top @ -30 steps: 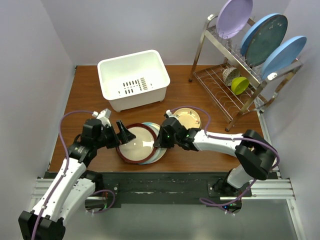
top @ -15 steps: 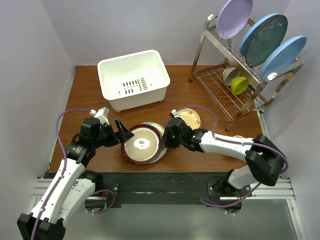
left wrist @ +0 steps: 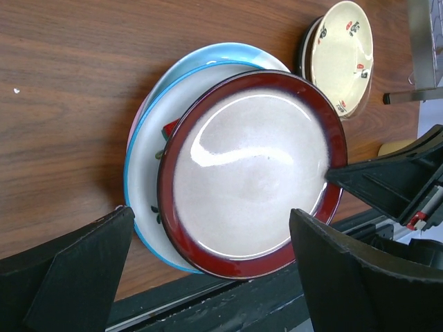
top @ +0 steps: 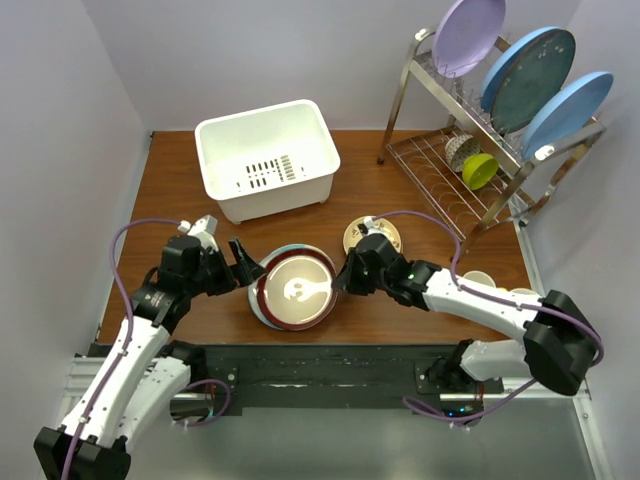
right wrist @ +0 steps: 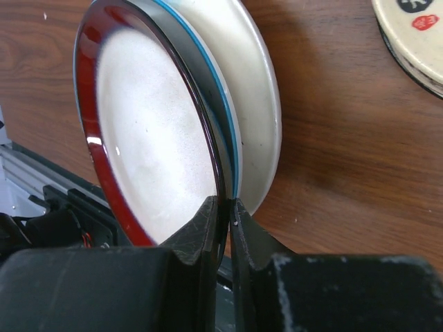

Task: Place the plates into the plastic bin on the countertop
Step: Pick up the plate from the corner of the board.

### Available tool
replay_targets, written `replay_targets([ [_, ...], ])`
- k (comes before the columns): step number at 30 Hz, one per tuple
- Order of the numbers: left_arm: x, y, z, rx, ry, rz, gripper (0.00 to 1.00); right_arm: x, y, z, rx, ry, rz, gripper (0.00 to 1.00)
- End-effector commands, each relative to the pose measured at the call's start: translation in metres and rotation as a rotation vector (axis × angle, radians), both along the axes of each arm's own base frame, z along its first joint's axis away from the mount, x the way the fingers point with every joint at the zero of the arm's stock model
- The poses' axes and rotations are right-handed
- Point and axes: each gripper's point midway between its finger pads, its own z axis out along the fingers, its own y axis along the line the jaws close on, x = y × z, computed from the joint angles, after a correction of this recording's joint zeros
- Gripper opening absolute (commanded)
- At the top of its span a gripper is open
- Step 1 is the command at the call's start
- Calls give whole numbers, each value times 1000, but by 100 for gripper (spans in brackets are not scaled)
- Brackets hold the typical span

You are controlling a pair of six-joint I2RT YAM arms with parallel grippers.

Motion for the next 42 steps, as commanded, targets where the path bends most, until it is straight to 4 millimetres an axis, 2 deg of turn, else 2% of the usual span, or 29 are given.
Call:
replay_targets([
  [1,1,-10,6,-45,-32,-39,98,6,-2,28,83,-61,-7,0],
  [6,0,-18,1,-87,-30,-66,98,11,-10,44,121,-97,-28,0],
  [12,1,-30,-3,-144,-30,-98,94,9,-9,55,164,-105,-9,0],
  [17,1,-37,-13,-162,-7,-112,90,7,-11,39,157,-77,-7,0],
  [24,0,-33,-30,-144,18,-80,85,7,-16,15,129,-40,-7,0],
  [29,-5,-37,-46,-156,53,-90,80,6,-16,7,118,-23,-2,0],
  [33,-7,-41,-50,-173,57,-98,74,6,-17,3,114,-14,-2,0],
  [42,-11,-45,-61,-192,72,-108,68,4,-18,-3,110,1,1,0],
])
